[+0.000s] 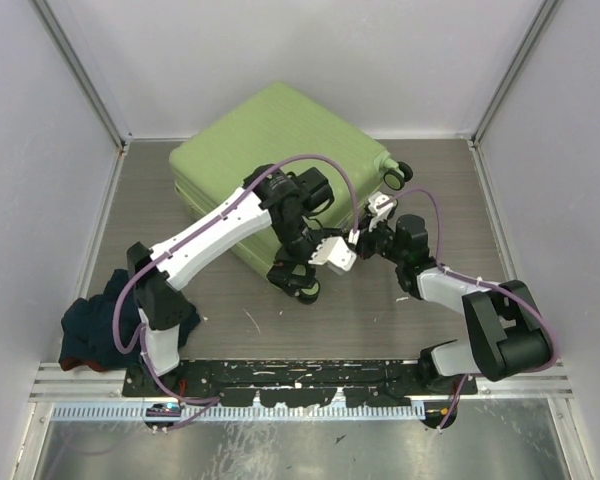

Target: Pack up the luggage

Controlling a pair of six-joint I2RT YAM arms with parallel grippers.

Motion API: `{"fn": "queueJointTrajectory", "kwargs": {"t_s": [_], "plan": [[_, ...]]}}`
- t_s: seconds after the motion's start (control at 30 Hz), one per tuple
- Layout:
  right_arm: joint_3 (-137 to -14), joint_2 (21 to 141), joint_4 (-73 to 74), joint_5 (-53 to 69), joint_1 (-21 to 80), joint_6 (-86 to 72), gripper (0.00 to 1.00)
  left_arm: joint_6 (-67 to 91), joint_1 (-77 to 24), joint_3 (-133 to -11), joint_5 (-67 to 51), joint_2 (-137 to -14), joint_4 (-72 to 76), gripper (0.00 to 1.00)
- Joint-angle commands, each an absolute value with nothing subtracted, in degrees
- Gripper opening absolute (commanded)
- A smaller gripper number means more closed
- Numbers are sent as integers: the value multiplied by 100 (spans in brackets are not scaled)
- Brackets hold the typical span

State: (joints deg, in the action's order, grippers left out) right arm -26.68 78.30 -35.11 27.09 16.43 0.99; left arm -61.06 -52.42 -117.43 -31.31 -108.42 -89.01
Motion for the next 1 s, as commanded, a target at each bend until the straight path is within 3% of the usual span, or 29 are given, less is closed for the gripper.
{"fn": "queueJointTrajectory", "kwargs": {"t_s": [0.0,0.53,0.97], "plan": [[-2915,7755,-3895,2098,1006,435,1,-6553,-5230,-11324,-2721,-10632,-9067,95],[-3265,8404,-4500,1941,-436,897,1,-7224,-5221,-9495,-1951,-9712,-9425,71],[-3431,8614,-4393,2710,-1544,1261,1,-7606,-5054,-8619,-1508,-9235,-9537,67]]}}
